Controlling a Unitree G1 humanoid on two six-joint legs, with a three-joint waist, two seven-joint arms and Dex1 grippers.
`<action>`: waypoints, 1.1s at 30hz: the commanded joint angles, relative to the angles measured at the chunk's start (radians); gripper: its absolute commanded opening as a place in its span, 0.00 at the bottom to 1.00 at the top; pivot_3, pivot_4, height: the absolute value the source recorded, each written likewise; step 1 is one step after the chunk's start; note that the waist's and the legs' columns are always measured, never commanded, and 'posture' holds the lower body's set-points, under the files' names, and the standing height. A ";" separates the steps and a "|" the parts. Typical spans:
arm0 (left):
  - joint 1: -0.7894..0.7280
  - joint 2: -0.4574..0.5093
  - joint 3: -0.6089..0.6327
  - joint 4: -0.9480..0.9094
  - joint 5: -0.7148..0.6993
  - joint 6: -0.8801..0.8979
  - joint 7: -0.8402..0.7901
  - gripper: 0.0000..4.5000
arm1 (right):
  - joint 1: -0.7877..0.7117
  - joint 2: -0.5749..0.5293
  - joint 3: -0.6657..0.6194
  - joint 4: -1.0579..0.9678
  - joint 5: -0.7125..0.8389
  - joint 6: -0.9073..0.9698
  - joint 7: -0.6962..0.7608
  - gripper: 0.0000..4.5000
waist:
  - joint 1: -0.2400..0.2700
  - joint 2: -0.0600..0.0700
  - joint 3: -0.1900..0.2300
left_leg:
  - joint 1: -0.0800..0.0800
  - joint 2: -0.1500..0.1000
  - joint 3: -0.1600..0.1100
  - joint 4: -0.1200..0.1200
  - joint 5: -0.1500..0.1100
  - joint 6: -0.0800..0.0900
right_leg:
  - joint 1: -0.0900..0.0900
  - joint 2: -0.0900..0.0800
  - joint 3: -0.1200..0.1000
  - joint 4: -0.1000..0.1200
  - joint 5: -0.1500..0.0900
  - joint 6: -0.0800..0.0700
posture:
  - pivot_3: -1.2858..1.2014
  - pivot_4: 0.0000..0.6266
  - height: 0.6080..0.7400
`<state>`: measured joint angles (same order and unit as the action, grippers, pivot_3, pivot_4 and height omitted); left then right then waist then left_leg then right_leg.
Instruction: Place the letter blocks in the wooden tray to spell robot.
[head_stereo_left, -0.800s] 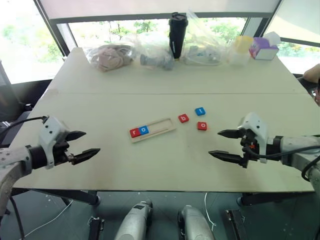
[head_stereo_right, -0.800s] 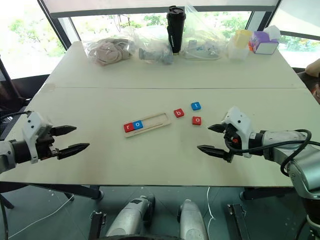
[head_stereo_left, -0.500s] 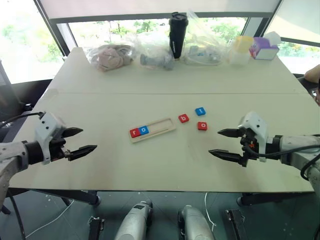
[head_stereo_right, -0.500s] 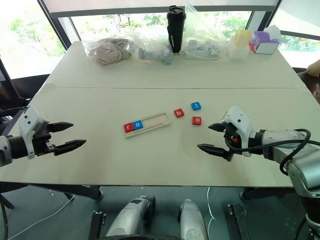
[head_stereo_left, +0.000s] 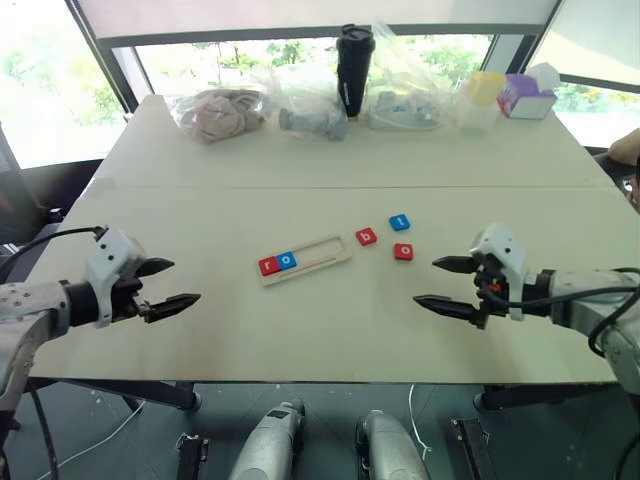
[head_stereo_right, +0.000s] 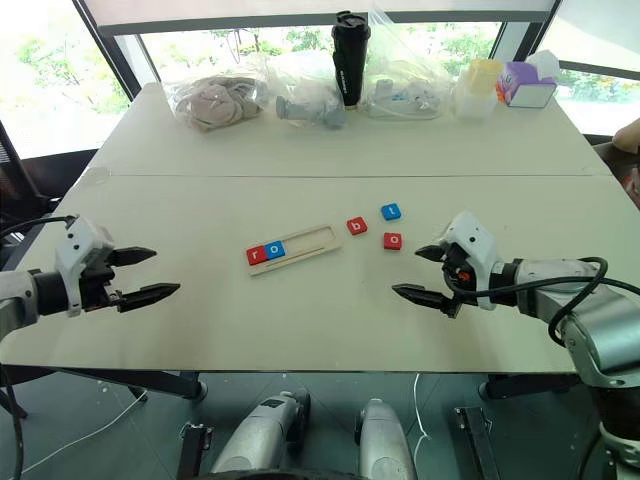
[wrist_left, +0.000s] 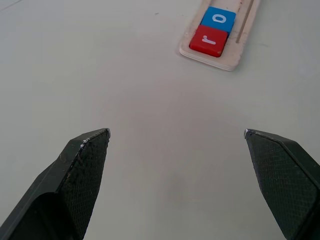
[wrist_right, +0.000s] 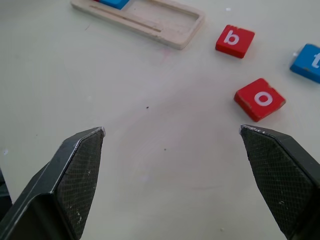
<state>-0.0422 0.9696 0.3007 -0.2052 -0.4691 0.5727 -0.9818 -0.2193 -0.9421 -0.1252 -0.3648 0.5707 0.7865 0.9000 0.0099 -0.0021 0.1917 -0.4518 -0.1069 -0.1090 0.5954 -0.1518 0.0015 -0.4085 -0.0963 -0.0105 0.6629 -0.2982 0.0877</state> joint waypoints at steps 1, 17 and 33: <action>-0.018 0.012 0.007 0.003 0.014 -0.030 -0.006 1.00 | -0.019 -0.009 -0.002 -0.003 -0.017 -0.023 0.006 1.00 | 0.002 0.000 0.000 | 0.000 0.000 0.000 0.000 0.000 0.000 | 0.000 0.000 0.000 0.000 0.000 0.000 | 0.52 0.24 1.00; -0.495 -0.171 -0.425 0.337 0.214 -0.178 -0.127 1.00 | 0.028 0.098 0.049 -0.257 0.024 0.120 -0.169 1.00 | 0.001 -0.001 0.000 | 0.001 0.000 0.000 0.000 0.001 0.002 | 0.000 0.000 0.000 0.001 0.003 0.004 | 0.52 0.24 1.00; -0.621 -0.357 -0.572 0.633 0.417 -0.397 -0.150 1.00 | 0.081 0.138 0.013 -0.325 0.045 0.159 -0.278 1.00 | 0.002 -0.003 -0.001 | 0.003 -0.001 0.000 0.003 0.002 0.003 | 0.004 0.000 0.000 0.001 0.006 0.010 | 0.52 0.24 1.00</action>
<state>-0.6634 0.6151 -0.2546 0.4132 -0.0894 0.1948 -1.1326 -0.1363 -0.8021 -0.0873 -0.6643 0.6112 0.9565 0.6277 0.0120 -0.0052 0.1906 -0.4479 -0.1075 -0.1088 0.5983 -0.1500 0.0044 -0.4036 -0.0958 -0.0108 0.6640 -0.2922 0.0975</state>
